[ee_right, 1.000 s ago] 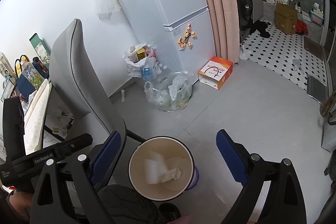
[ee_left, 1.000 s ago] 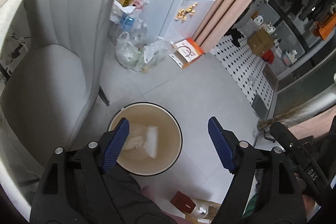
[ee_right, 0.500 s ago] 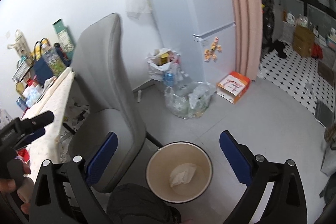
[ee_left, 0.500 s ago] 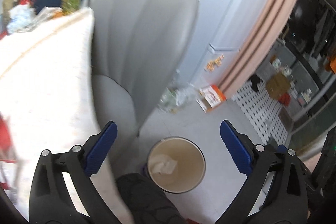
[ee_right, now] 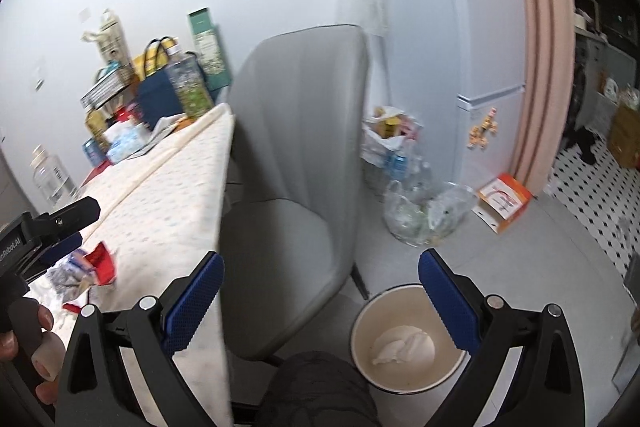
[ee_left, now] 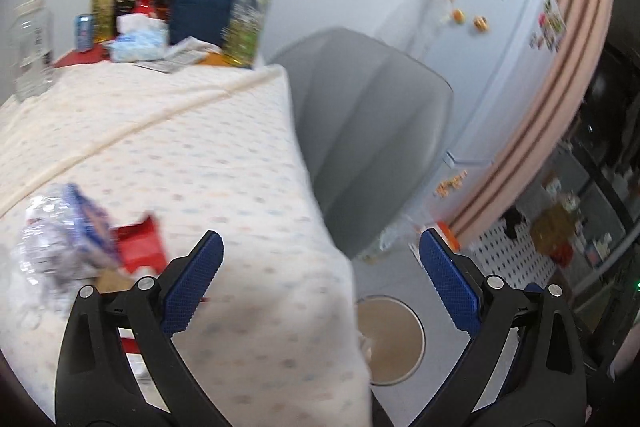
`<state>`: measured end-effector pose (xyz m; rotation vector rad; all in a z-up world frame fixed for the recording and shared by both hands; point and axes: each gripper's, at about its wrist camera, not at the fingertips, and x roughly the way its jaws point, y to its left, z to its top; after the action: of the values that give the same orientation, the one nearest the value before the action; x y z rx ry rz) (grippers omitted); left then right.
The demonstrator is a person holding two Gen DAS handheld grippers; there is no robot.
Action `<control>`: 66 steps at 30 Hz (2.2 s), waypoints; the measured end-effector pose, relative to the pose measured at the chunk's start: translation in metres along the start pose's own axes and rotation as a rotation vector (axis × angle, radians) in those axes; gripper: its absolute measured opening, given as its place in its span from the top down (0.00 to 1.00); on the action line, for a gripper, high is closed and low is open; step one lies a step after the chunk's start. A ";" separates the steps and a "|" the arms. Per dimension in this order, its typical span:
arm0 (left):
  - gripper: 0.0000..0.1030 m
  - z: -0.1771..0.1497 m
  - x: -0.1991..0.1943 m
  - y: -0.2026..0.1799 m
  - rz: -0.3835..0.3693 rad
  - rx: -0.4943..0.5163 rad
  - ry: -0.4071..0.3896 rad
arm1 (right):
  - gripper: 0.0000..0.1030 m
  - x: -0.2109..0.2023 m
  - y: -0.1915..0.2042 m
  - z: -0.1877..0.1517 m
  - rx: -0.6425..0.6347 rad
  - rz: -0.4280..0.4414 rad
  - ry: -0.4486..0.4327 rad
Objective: Collect trash
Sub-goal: 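Move both open tools back over the table trash, then grasp the white tissue with the left tool while the right tool grasps a foil blister pack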
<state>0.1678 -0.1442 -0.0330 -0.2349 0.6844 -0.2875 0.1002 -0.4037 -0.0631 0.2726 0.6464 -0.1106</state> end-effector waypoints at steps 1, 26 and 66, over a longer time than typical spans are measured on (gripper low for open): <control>0.05 -0.001 -0.007 0.010 0.010 -0.010 -0.020 | 0.07 0.000 0.010 -0.001 -0.011 0.009 0.002; 0.06 -0.030 -0.085 0.182 0.193 -0.264 -0.088 | 0.07 0.013 0.169 -0.029 -0.226 0.202 0.093; 0.95 -0.053 -0.093 0.234 0.251 -0.355 0.011 | 0.10 0.036 0.242 -0.084 -0.410 0.356 0.269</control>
<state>0.1081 0.0991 -0.0896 -0.4814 0.7659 0.0752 0.1252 -0.1487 -0.0970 0.0010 0.8595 0.4034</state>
